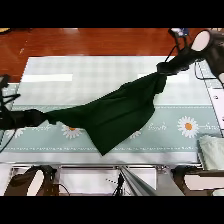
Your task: Fold the shirts.
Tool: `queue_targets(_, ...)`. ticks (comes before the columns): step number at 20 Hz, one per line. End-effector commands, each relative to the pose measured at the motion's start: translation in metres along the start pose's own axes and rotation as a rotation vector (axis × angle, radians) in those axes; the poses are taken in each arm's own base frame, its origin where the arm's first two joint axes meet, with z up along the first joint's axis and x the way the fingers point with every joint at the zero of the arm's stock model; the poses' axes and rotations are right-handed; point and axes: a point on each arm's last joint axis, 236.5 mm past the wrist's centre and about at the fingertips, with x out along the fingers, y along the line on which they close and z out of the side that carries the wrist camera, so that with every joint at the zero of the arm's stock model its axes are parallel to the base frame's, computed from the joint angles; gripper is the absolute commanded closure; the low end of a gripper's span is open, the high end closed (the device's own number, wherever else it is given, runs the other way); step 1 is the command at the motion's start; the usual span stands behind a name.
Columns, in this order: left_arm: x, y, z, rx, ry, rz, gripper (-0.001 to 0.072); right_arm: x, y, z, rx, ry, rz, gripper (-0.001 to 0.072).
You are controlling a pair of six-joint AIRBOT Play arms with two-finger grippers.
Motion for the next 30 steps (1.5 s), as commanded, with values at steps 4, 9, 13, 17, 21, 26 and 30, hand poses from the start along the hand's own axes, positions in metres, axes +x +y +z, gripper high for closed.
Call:
queue_targets(4, 0.034, 0.004, -0.017, 0.002, 0.018, -0.008, 0.0691, -0.005, 0.011, -0.036, -0.065, 0.15, 0.07, 0.0322)
queue_targets(9, 0.034, 0.005, -0.015, 0.003, 0.009, -0.005, 0.0691, -0.069, -0.057, -0.066, 0.074, 0.118, -0.06, 0.0322)
queue_targets(13, 0.034, 0.005, -0.015, 0.013, 0.008, -0.006, 0.069, -0.057, -0.043, -0.148, 0.33, 0.178, 0.157, 0.0212)
queue_targets(17, 0.034, 0.005, -0.015, 0.013, 0.008, -0.006, 0.069, -0.017, 0.026, -0.211, 0.459, 0.211, 0.354, 0.0212)
queue_targets(21, 0.034, 0.005, -0.015, 0.013, 0.008, -0.006, 0.069, 0.028, 0.075, -0.233, 0.637, 0.184, 0.456, 0.0212)
queue_targets(26, 0.034, 0.005, -0.015, 0.013, 0.008, -0.006, 0.069, 0.052, 0.107, -0.232, 0.674, 0.123, 0.456, 0.0212)
queue_targets(30, 0.034, 0.005, -0.015, 0.013, 0.009, -0.005, 0.069, 0.071, 0.126, -0.242, 0.701, 0.171, 0.432, 0.0211)
